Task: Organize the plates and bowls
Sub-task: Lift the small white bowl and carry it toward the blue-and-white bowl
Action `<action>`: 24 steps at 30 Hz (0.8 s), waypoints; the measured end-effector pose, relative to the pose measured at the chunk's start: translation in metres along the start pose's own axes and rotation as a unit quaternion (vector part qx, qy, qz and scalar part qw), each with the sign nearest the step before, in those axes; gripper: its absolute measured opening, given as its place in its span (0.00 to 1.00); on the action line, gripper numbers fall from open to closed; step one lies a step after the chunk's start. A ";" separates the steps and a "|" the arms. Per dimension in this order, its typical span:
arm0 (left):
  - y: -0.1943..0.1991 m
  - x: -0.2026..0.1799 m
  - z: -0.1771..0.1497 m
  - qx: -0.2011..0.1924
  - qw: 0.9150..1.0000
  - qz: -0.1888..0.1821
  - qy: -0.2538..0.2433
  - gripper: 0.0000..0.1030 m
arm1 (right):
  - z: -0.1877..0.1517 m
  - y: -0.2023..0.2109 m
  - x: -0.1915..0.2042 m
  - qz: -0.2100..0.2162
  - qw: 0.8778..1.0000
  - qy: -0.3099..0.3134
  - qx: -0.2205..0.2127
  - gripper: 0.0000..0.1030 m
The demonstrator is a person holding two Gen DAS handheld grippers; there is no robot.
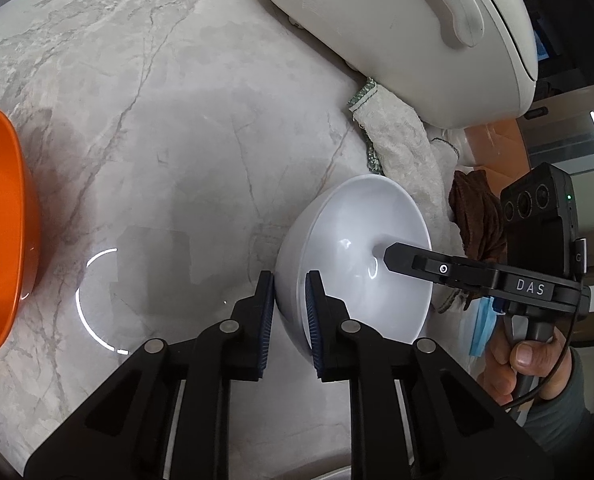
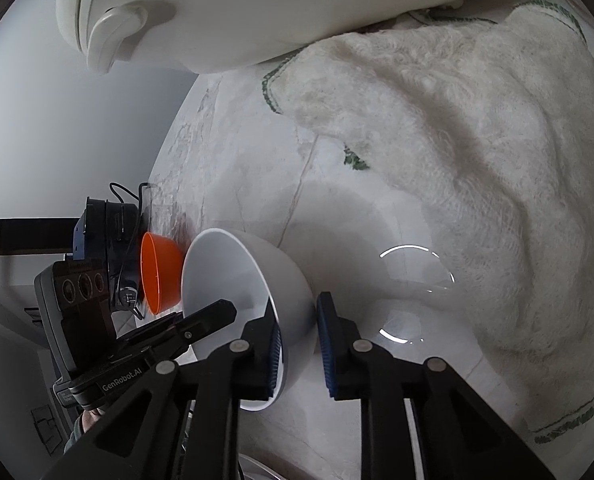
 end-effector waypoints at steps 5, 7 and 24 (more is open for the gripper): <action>0.018 0.000 -0.002 -0.009 1.000 0.007 0.004 0.14 | -0.003 0.003 0.014 0.005 1.000 0.010 0.000 0.19; 0.029 0.000 -0.003 -0.013 1.000 0.007 0.006 0.14 | -0.005 0.005 0.021 0.008 1.000 0.014 0.000 0.19; 0.188 0.037 -0.070 -0.089 0.994 0.033 0.048 0.15 | -0.071 0.011 0.121 0.060 0.993 0.090 0.037 0.20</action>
Point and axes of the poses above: each gripper's, at about its wrist camera, not at the fingertips, and y roughly against the way its jaws point, x to its left, z to its top, the point moved 1 cm from there along -y, roughly the way its jaws point, and after that the axes turned 15 degrees about -x, right-handed, at the moved point
